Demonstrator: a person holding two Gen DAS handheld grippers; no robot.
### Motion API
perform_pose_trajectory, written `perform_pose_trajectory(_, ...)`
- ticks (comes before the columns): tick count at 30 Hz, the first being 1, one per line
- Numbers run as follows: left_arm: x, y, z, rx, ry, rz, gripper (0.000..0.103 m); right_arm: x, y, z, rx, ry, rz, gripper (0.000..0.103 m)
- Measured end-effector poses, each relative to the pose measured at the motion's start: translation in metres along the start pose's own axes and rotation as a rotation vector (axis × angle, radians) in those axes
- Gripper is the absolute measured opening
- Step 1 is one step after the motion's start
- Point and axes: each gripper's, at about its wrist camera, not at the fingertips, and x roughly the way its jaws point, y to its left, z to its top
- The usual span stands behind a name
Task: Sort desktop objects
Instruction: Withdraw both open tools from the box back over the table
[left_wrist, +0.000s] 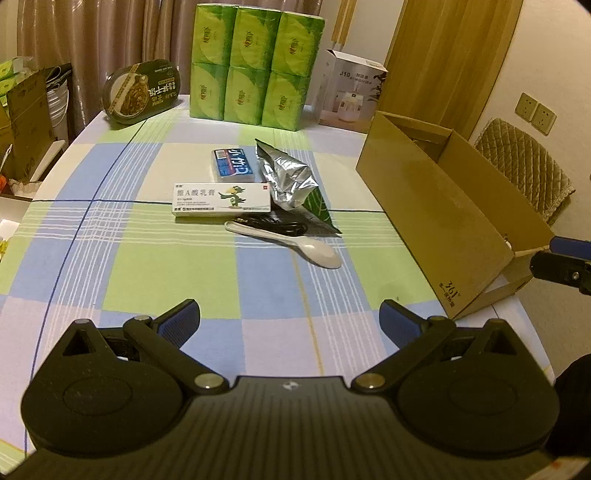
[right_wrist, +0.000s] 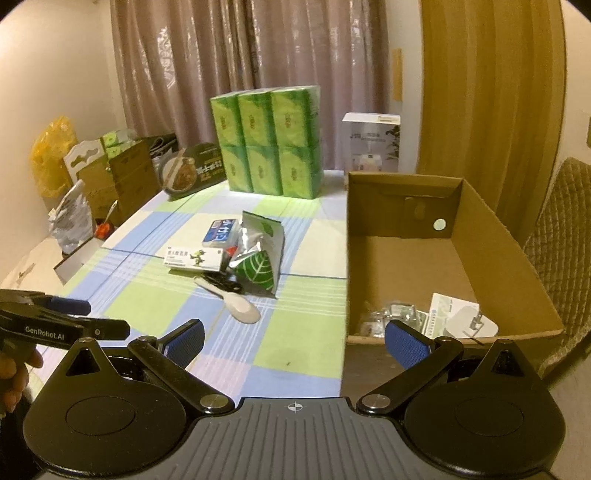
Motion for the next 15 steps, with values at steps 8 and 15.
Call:
perform_pose_trajectory(8, 0.001, 0.017, 0.002, 0.001, -0.002, 0.014, 0.101, 0.009, 0.02, 0.004, -0.055, 0.017, 0.027, 0.101)
perform_pose_trajectory(15, 0.008, 0.029, 0.008, 0.053, 0.004, 0.025, 0.101, 0.027, 0.044, 0.009, -0.136, 0.033, 0.057, 0.101)
